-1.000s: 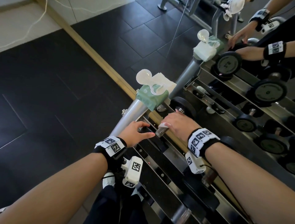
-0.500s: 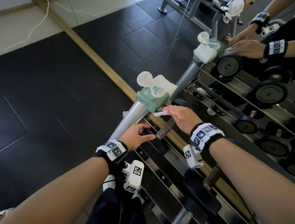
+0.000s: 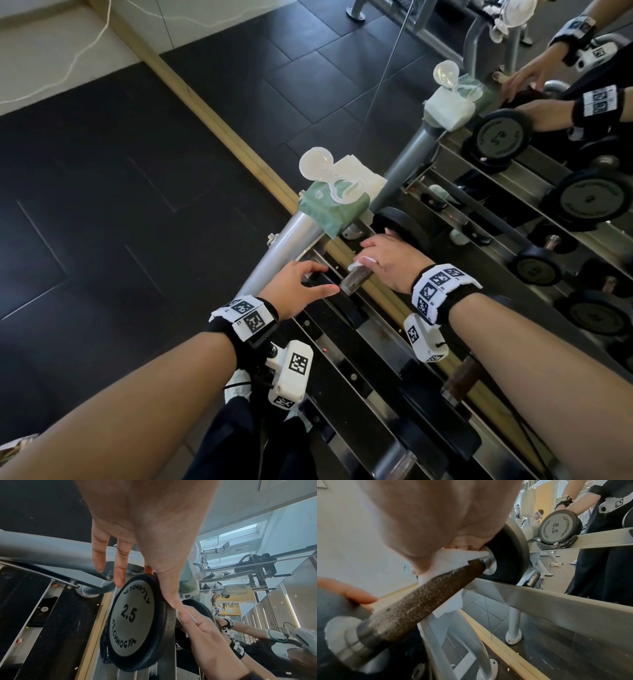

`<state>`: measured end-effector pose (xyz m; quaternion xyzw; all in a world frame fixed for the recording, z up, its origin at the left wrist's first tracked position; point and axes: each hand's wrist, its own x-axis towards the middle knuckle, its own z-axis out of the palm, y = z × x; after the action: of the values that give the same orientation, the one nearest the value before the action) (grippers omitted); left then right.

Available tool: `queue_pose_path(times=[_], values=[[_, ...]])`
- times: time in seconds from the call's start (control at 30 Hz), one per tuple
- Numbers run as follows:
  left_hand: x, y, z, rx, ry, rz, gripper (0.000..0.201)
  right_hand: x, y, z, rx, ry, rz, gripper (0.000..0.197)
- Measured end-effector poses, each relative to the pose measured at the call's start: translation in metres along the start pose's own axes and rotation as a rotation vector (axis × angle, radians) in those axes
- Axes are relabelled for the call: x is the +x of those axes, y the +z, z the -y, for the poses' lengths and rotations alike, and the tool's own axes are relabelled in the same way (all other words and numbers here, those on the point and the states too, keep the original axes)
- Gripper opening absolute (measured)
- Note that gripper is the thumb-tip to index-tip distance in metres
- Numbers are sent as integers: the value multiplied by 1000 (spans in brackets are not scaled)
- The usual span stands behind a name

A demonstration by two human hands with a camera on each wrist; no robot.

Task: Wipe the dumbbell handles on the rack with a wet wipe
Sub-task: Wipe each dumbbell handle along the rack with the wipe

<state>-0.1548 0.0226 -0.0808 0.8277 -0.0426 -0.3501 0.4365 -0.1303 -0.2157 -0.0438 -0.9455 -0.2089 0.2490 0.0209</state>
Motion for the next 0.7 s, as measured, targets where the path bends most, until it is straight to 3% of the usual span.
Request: queue_pose_path(times=[0.1, 0.17, 0.27, 0.37, 0.47, 0.57, 0.7], values=[[0, 0, -1, -1, 11, -2, 56, 2, -1, 7, -115, -9, 27, 27], [0, 0, -2, 35, 21, -11, 56, 1, 2, 14, -60, -14, 2, 28], [0, 0, -4, 62, 29, -17, 56, -1, 6, 17, 133, 49, -43, 23], [-1, 0, -3, 71, 26, -16, 56, -5, 0, 15, 450, 131, -59, 31], [-2, -1, -2, 62, 20, -15, 56, -5, -9, 8, 593, 163, -208, 32], [-2, -1, -3, 59, 17, -17, 58, -2, -11, 5, 535, 155, -360, 32], [-2, -1, -4, 58, 7, -6, 58, -5, 2, 7, 120, 14, -117, 37]])
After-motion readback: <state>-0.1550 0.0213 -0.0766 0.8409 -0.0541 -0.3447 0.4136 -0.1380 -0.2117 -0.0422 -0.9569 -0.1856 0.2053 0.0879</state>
